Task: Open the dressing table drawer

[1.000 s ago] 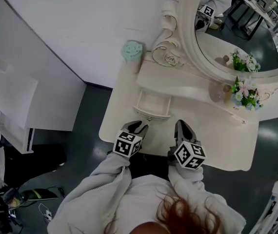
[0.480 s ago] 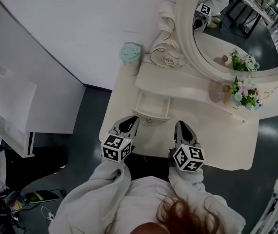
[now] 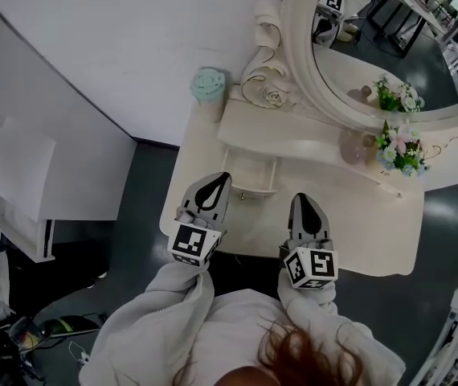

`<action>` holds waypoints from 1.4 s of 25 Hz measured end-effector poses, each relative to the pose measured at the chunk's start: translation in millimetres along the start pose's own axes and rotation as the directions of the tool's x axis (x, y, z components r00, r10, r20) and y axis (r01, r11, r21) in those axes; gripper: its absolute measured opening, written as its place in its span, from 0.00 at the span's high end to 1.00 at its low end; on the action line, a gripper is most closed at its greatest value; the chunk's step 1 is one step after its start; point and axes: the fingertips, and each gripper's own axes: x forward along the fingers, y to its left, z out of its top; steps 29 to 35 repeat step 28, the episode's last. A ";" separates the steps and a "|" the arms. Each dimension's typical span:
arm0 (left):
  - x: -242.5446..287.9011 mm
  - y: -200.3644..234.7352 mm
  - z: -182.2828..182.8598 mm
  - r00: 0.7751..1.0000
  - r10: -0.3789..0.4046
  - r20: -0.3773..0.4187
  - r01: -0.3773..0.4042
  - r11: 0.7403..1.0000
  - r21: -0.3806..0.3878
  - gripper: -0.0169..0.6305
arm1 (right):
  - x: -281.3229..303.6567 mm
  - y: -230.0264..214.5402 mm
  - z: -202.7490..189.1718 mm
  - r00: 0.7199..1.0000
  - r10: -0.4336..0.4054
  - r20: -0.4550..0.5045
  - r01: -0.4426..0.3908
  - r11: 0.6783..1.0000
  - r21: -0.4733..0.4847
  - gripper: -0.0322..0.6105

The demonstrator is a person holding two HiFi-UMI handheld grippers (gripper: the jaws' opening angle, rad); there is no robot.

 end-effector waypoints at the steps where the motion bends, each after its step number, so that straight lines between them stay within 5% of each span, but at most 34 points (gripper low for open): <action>1: -0.2 -1.3 -0.1 1.000 -0.005 0.001 0.005 1.000 0.006 0.95 | -1.0 -0.1 4.5 1.000 0.003 0.016 -0.003 1.000 -0.008 0.89; 35: 3.4 -17.7 -12.1 0.997 -0.066 -0.051 0.068 0.997 0.029 0.95 | 0.0 -0.4 3.1 1.000 -0.007 -0.013 0.007 0.999 -0.039 0.89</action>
